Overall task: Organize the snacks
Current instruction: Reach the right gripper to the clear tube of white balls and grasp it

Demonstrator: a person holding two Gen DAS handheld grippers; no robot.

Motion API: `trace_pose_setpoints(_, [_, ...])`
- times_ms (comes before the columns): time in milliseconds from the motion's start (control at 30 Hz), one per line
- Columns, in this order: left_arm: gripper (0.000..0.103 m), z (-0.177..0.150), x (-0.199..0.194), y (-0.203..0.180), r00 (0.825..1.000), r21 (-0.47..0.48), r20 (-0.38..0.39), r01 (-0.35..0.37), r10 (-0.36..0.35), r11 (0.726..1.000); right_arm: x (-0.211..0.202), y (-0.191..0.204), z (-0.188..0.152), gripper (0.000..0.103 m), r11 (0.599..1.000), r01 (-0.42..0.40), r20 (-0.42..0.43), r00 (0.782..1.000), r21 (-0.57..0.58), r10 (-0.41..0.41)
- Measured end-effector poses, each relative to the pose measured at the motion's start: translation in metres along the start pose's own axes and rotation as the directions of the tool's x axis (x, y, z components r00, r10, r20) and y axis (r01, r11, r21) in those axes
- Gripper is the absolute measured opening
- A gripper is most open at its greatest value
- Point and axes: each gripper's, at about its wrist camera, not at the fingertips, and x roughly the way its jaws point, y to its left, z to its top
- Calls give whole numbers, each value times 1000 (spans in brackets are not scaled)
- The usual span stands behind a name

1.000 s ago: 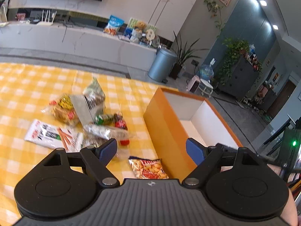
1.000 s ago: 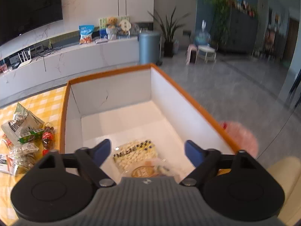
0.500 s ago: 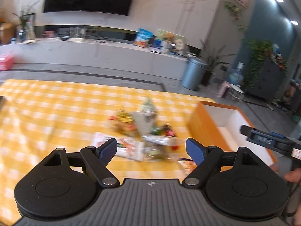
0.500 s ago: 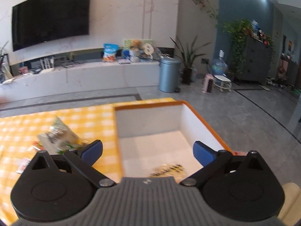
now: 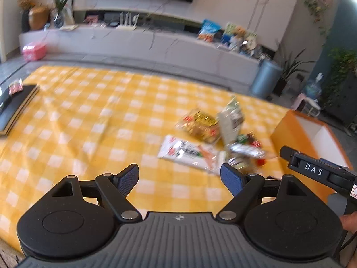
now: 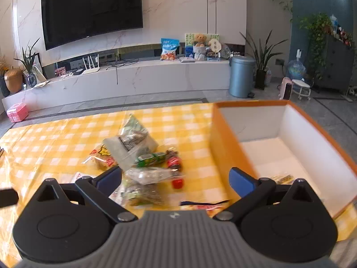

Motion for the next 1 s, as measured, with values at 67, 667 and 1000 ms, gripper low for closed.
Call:
trace_pose_setpoints(67, [97,-3,10,8,999,-26,-29,22,-23,999,12,8,-5,100,1000,3,-15,1000,-23,-3])
trace_pose_setpoints(667, [97,-15,52,22,988,-73,-140,53,-63,996,121,-45,-18,100,765,-169,-99,952,622,291])
trace_pose_setpoints(1000, [97,-15,61,32,987,-94,-156,32,-46,995,136,-50,-23,45,739,-137,-115,953,660,279])
